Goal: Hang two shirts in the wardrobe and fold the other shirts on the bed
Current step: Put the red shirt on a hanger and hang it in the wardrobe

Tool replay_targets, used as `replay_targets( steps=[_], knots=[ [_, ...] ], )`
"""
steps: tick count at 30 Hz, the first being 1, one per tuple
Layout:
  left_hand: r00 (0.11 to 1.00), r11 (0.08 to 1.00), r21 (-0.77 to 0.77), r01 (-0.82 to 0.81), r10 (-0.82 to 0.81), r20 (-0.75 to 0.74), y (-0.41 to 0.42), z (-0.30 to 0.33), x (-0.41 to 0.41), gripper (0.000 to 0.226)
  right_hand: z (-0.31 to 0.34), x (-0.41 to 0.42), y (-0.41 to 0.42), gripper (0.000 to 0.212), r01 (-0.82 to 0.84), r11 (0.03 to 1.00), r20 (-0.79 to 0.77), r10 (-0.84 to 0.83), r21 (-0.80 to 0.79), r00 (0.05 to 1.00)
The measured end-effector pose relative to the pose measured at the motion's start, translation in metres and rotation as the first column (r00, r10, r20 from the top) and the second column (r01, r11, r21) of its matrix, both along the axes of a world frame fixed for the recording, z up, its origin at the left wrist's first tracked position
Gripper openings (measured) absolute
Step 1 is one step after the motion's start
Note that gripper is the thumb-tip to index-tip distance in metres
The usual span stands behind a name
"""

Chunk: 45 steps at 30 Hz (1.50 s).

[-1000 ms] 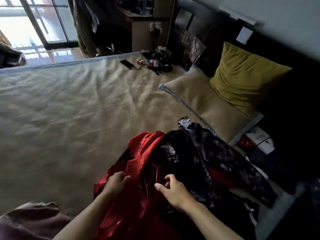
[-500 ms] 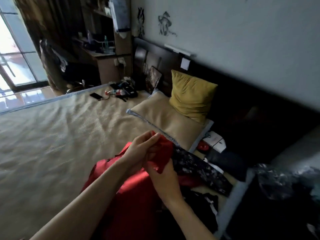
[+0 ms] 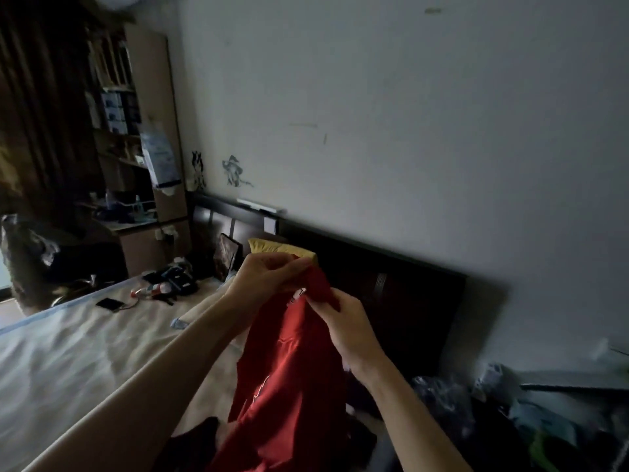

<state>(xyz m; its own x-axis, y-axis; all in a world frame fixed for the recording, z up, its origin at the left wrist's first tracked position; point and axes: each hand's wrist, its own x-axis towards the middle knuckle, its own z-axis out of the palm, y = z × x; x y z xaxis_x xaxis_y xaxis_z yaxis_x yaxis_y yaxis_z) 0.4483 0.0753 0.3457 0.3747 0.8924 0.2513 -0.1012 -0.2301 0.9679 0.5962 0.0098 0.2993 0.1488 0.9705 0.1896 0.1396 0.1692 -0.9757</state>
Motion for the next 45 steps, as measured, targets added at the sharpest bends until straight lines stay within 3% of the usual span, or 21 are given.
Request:
replay_targets(
  steps=[4,7,13,16,18,20,22,24,26,29,31,34,36,38,41,43,45],
  knots=[
    [0.999,0.993,0.108,0.045,-0.042,-0.034,0.006,0.024,0.039,0.027,0.056,0.052,-0.014,0.021,-0.015,1.0,-0.186,0.02,0.024,0.982],
    [0.996,0.984,0.159,0.082,-0.075,-0.049,0.017,0.028,0.078,0.03,0.094,0.082,-0.016,0.033,0.0,1.0,-0.256,0.002,0.009,0.967],
    [0.989,0.943,0.298,0.15,-0.138,-0.059,0.045,0.008,0.175,0.074,0.146,0.15,-0.021,0.044,0.213,0.977,-0.033,-0.213,-0.026,0.976],
    [0.929,0.911,0.222,0.348,-0.305,-0.209,0.057,0.009,0.222,0.037,0.166,0.194,-0.025,0.056,0.333,0.943,-0.001,-0.333,0.022,0.943],
    [0.903,0.887,0.207,0.413,-0.37,-0.22,0.073,0.012,0.251,0.051,0.178,0.223,-0.036,0.048,0.394,0.911,0.094,-0.406,0.124,0.909],
    [0.886,0.877,0.17,0.45,-0.416,-0.203,0.089,0.024,0.27,0.062,0.185,0.255,-0.052,0.035,0.503,0.834,0.224,-0.547,0.226,0.807],
    [0.871,0.869,0.137,0.476,-0.445,-0.206,0.098,0.045,0.286,0.05,0.183,0.289,-0.065,0.026,0.625,0.72,0.4,-0.69,0.3,0.603],
    [0.861,0.852,0.156,0.499,-0.468,-0.199,0.098,0.069,0.305,0.048,0.178,0.316,-0.073,0.031,0.71,0.625,0.571,-0.727,0.323,0.38],
    [0.854,0.835,0.186,0.518,-0.494,-0.162,0.093,0.093,0.327,0.045,0.173,0.34,-0.08,0.033,0.754,0.6,0.653,-0.688,0.269,0.316],
    [0.858,0.814,0.272,0.513,-0.496,-0.135,0.086,0.128,0.361,0.039,0.163,0.376,-0.093,0.017,0.817,0.563,0.684,-0.646,0.127,0.339],
    [0.861,0.785,0.354,0.509,-0.469,-0.197,0.082,0.147,0.385,0.04,0.149,0.404,-0.103,0.008,0.842,0.535,0.707,-0.62,0.066,0.339],
    [0.874,0.738,0.468,0.486,-0.4,-0.277,0.078,0.163,0.42,0.04,0.123,0.44,-0.12,0.027,0.872,0.489,0.703,-0.618,-0.008,0.352],
    [0.874,0.686,0.543,0.485,-0.36,-0.326,0.077,0.169,0.443,0.039,0.107,0.466,-0.136,0.024,0.873,0.485,0.649,-0.647,-0.054,0.399],
    [0.852,0.616,0.591,0.521,-0.331,-0.406,0.078,0.17,0.467,0.043,0.094,0.49,-0.155,0.015,0.833,0.545,0.498,-0.698,-0.099,0.516],
    [0.805,0.568,0.582,0.582,-0.3,-0.512,0.085,0.167,0.498,0.053,0.086,0.508,-0.183,0.037,0.745,0.653,0.255,-0.704,-0.133,0.663],
    [0.741,0.54,0.524,0.659,-0.343,-0.577,0.089,0.166,0.512,0.057,0.089,0.513,-0.2,0.053,0.767,0.638,0.135,-0.756,-0.067,0.641],
    [0.64,0.481,0.439,0.759,-0.426,-0.639,0.087,0.166,0.529,0.054,0.099,0.517,-0.217,0.077,0.839,0.543,0.06,-0.839,0.036,0.54]
  ],
)
